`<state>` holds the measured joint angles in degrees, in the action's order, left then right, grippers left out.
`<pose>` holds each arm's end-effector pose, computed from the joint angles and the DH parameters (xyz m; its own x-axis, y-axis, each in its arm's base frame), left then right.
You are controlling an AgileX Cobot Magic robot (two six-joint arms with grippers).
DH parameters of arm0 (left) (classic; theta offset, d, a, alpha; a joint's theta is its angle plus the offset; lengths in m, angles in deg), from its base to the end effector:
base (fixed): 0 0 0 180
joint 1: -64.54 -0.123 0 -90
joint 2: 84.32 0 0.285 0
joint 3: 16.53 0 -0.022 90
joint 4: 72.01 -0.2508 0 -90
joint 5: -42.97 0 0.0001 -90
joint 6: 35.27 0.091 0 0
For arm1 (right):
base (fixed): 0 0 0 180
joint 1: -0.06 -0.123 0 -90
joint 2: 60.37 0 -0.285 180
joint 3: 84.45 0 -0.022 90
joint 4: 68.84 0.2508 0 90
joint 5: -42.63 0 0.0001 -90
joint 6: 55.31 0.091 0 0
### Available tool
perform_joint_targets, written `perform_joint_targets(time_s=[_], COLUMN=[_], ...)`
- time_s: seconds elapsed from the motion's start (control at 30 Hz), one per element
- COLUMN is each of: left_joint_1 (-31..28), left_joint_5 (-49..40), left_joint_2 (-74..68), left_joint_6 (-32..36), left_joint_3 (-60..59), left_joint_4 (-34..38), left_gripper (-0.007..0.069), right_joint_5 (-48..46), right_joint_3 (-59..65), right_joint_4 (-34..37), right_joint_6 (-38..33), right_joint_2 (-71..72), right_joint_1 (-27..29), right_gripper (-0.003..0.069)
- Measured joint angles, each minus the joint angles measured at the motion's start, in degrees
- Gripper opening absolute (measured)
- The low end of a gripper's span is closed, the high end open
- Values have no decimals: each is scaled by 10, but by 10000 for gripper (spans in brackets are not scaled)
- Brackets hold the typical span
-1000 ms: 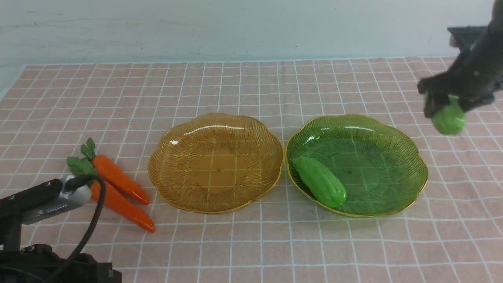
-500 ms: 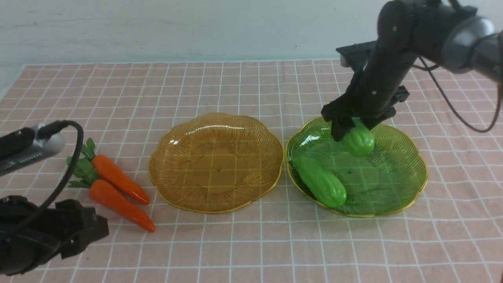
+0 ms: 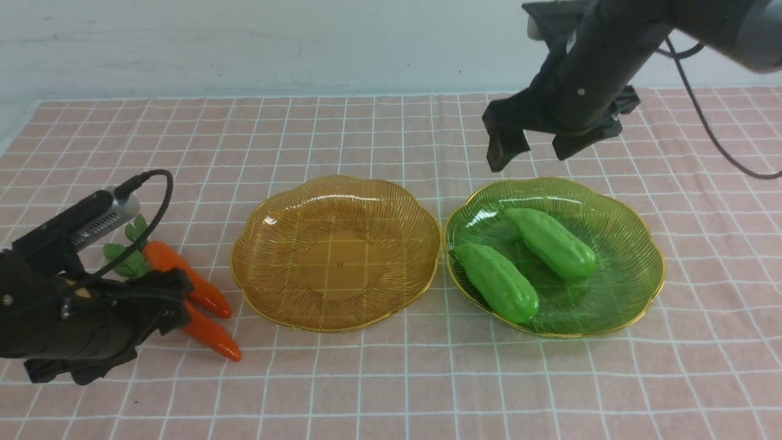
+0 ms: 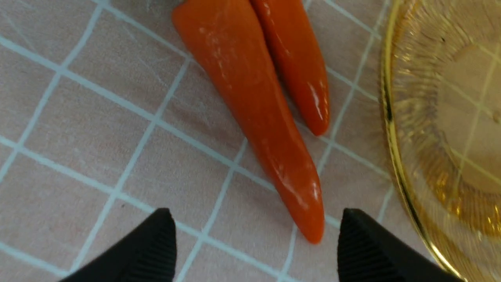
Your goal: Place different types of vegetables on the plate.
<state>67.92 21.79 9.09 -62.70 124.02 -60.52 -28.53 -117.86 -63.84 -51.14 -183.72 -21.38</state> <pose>0.2475 -0.0212 0.2017 -0.7176 -0.5750 -0.3929 -0.4392 0.8115 -0.3854 0.4039 0.1667 0.2975 -0.9150 -0.2514 -0.3155 -0.2985 0.9480 0.1104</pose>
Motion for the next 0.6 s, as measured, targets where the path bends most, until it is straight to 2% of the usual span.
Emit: perform_joint_targets(time_s=[0.2,0.4,0.6], left_joint_1=[-1,-1,-1], left_joint_5=[85,94,68], left_joint_2=[-100,-180,-191], left_joint_6=[-55,-70,-71], left_joint_3=[19,72,80], left_joint_4=[2,2,2], left_gripper=[504,504,483], right_joint_5=[-2,-3,-4], right_joint_3=[0,0,0], right_joint_4=[19,19,19], right_joint_6=[-2,-2,-2], right_joint_2=[26,26,25], right_joint_1=[0,0,0], right_gripper=[609,585,582])
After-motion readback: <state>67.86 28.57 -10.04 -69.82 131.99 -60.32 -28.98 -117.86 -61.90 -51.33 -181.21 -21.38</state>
